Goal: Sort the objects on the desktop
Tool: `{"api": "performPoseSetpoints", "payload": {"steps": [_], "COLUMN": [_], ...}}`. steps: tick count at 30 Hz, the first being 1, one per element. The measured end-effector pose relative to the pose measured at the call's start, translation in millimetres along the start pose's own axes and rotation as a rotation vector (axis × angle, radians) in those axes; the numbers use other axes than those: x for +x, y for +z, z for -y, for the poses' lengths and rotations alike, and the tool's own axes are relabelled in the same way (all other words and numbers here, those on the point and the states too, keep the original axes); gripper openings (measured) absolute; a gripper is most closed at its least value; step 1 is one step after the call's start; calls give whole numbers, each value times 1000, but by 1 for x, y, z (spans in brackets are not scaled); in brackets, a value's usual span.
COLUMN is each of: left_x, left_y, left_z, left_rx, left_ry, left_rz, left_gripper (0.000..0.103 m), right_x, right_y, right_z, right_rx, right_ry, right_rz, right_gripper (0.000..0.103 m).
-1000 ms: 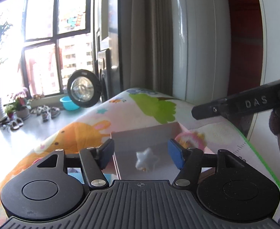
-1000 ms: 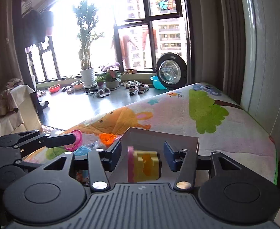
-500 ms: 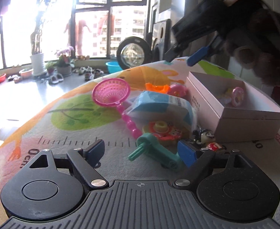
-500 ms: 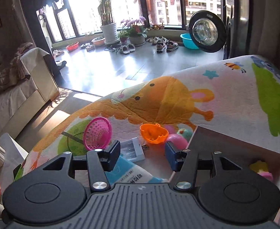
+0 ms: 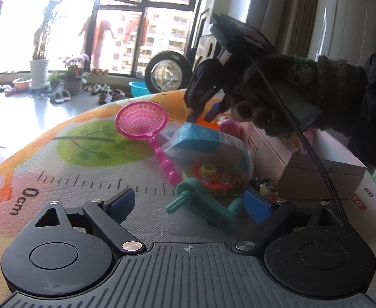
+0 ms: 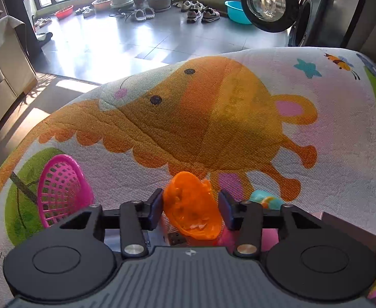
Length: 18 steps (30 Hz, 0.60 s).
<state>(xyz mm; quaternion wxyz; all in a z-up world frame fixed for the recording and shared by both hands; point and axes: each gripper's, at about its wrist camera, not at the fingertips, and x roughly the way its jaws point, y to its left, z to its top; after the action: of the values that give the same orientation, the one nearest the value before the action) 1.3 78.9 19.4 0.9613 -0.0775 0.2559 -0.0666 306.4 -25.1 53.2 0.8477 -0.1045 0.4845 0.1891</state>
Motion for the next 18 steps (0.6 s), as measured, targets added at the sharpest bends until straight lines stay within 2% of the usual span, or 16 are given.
{"api": "performPoseSetpoints", "payload": {"steps": [1, 4, 7, 11, 12, 14, 18], "left_x": [1, 1, 6, 2, 3, 4, 3], "left_y": [0, 0, 0, -3, -3, -3, -3], "left_z": [0, 1, 8, 18, 19, 20, 17], "left_rx": [3, 8, 45, 97, 101, 103, 87], "left_ry": [-1, -2, 21, 47, 50, 50, 40], "left_rz": [2, 3, -12, 4, 2, -7, -2], "left_gripper": [96, 96, 96, 96, 96, 96, 97], "right_x": [-11, -57, -88, -117, -118, -109, -66], "right_y": [-4, -24, -40, -43, -40, -31, -10], "right_z": [1, 3, 2, 10, 12, 16, 15], "right_rx": [3, -19, -41, -32, -21, 16, 38], "right_ry": [16, 87, 95, 114, 100, 57, -45], "right_rz": [13, 75, 111, 151, 154, 133, 87], "right_gripper": [9, 9, 8, 9, 11, 26, 34]}}
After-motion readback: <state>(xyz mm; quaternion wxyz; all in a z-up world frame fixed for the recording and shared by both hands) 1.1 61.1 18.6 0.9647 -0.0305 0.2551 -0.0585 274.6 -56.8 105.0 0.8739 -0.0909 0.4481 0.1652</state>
